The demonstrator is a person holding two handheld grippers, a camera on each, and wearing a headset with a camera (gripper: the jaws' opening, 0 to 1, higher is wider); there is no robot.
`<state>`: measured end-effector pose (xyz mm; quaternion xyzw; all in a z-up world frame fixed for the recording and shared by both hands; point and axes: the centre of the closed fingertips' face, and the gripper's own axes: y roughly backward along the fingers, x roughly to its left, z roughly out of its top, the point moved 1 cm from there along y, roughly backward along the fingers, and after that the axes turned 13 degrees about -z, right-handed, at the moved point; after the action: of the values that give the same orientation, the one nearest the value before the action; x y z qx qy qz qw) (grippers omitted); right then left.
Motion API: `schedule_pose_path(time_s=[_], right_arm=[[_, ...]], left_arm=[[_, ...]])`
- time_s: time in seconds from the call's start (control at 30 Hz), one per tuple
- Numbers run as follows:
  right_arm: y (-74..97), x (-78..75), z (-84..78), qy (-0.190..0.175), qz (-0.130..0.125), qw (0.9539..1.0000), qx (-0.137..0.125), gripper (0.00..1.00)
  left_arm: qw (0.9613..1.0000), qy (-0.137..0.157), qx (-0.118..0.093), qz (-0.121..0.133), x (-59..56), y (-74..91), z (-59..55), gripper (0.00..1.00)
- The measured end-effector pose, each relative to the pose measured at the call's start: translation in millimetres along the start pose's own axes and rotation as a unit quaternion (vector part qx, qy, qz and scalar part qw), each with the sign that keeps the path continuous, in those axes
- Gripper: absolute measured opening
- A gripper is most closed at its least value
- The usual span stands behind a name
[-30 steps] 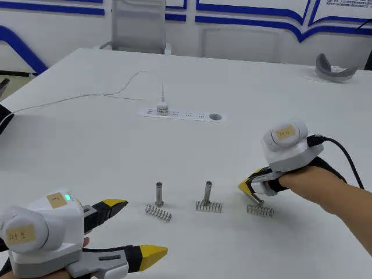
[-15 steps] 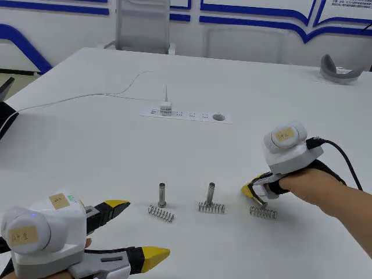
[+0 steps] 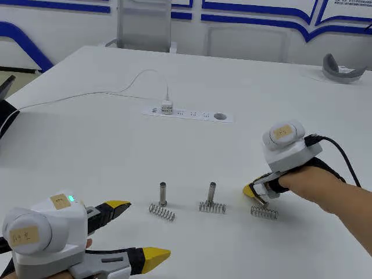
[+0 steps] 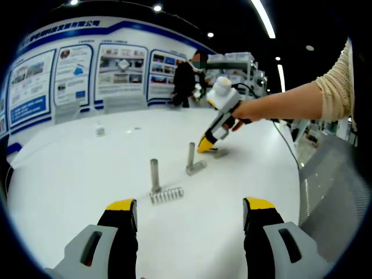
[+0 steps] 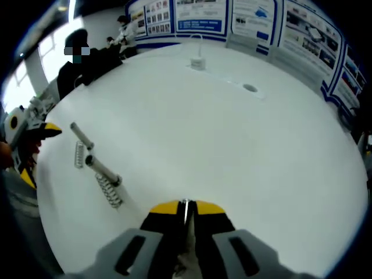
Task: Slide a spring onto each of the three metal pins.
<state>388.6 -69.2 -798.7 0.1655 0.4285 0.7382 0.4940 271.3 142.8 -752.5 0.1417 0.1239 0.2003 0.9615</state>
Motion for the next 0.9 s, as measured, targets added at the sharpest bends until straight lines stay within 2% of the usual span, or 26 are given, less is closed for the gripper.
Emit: schedule_pose_path(time_s=[0.13,0.3,0.47,0.57,0.77,0.9], right_arm=[[-0.3,0.2,-0.3,-0.004,-0.001,0.9999,0.009,0.09],[-0.5,1.8,0.6,0.014,-0.013,0.9995,0.027,0.09],[-0.5,1.0,0.0,0.017,-0.020,0.9989,0.038,0.09],[0.4,1.2,-1.0,0.016,-0.025,0.9989,0.036,0.09],[2.1,1.4,-1.0,0.017,-0.038,0.9991,0.009,0.09],[5.3,2.9,0.7,0.010,-0.037,0.9993,-0.001,0.09]], left_arm=[[1.0000,0.000,0.001,-0.001,-0.2,-0.5,-0.6,0.75],[1.0000,0.001,0.000,-0.002,0.3,-0.8,-0.4,0.75],[1.0000,0.001,-0.001,-0.001,1.6,-0.4,-0.2,0.75],[1.0000,0.000,-0.001,-0.001,1.3,-0.6,0.4,0.75],[1.0000,-0.003,-0.003,0.000,0.5,0.0,3.0,0.74],[1.0000,-0.003,-0.005,0.001,1.2,1.8,5.4,0.74]])
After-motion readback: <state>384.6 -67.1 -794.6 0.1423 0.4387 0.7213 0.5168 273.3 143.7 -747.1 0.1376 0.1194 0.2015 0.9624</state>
